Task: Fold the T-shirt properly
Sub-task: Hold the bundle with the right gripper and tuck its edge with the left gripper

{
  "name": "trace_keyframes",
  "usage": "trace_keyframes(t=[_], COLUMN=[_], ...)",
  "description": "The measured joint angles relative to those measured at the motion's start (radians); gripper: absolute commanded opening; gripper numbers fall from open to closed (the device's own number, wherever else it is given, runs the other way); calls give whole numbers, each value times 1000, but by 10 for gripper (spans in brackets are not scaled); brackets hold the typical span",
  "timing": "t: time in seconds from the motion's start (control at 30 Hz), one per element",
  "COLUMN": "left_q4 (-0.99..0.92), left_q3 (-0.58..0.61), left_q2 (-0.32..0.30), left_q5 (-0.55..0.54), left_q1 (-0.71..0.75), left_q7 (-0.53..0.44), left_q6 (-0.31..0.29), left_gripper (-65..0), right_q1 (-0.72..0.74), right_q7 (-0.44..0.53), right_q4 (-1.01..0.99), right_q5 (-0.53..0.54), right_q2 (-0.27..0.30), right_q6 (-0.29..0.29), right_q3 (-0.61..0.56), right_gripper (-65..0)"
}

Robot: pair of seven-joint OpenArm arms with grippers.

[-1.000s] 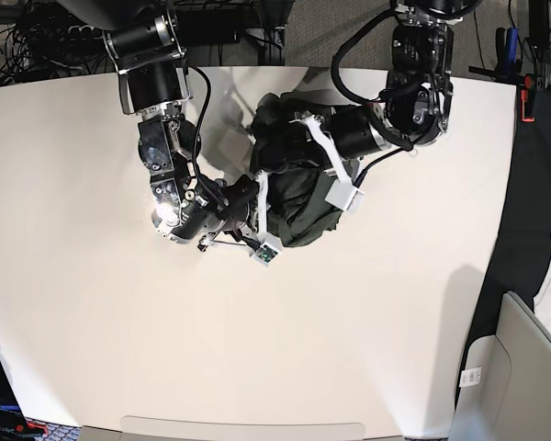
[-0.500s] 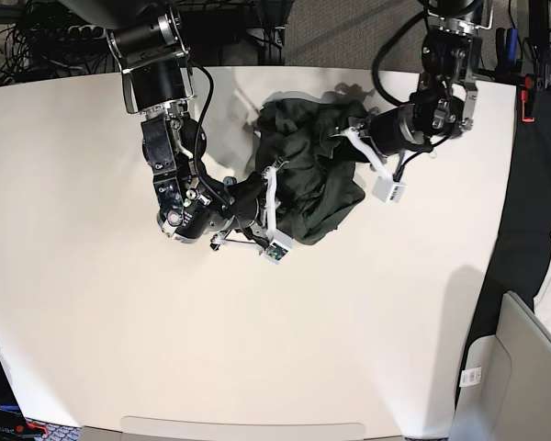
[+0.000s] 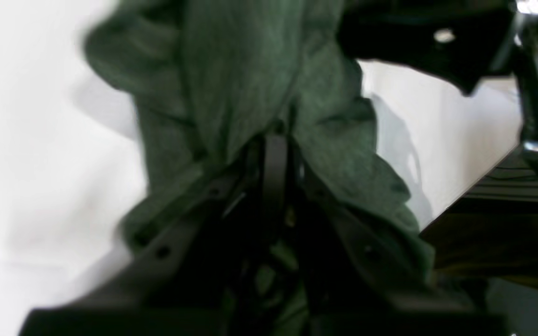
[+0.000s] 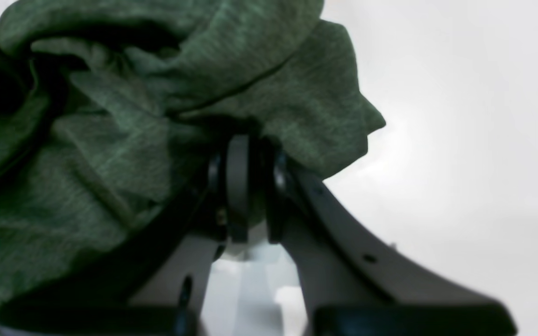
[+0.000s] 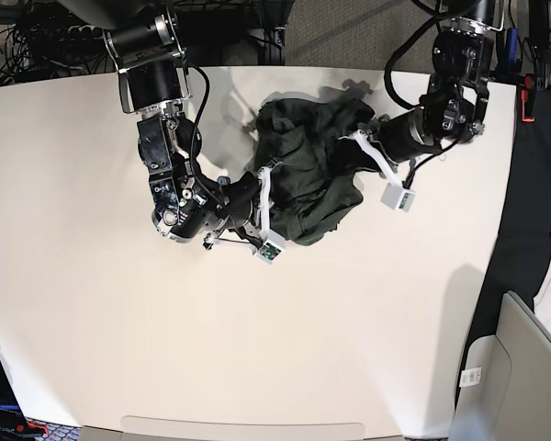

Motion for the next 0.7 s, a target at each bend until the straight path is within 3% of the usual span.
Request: trace_keyframes(t=[0.3,0.4,0.47,0.6,0.7], left_q4=[10,122,237,304,300], left_q3=[-208,-246,-247,-244,-243], left_q2=[0,-2,2,109,127], left_q5=[5,10,6,-40,-100], left_q1=[17,72,109,138,179], left_q7=[3,10,67,141,184], left_q6=[6,14,7,0,-5], left_gripper=[-650,-650,-650,-650,-650], right_q1=[-20,-25,-26,-24,-21], right_q7=[3,5,4,5,3], right_q4=[1,4,4,1,1], right_q5=[0,-1,2,0,-1], right_q2=[0,0,0,0,1], right_q6=[0,0,0,0,0], right_q3=[0,0,0,0,0], right_gripper=[-609,-610,-610,-610,-609])
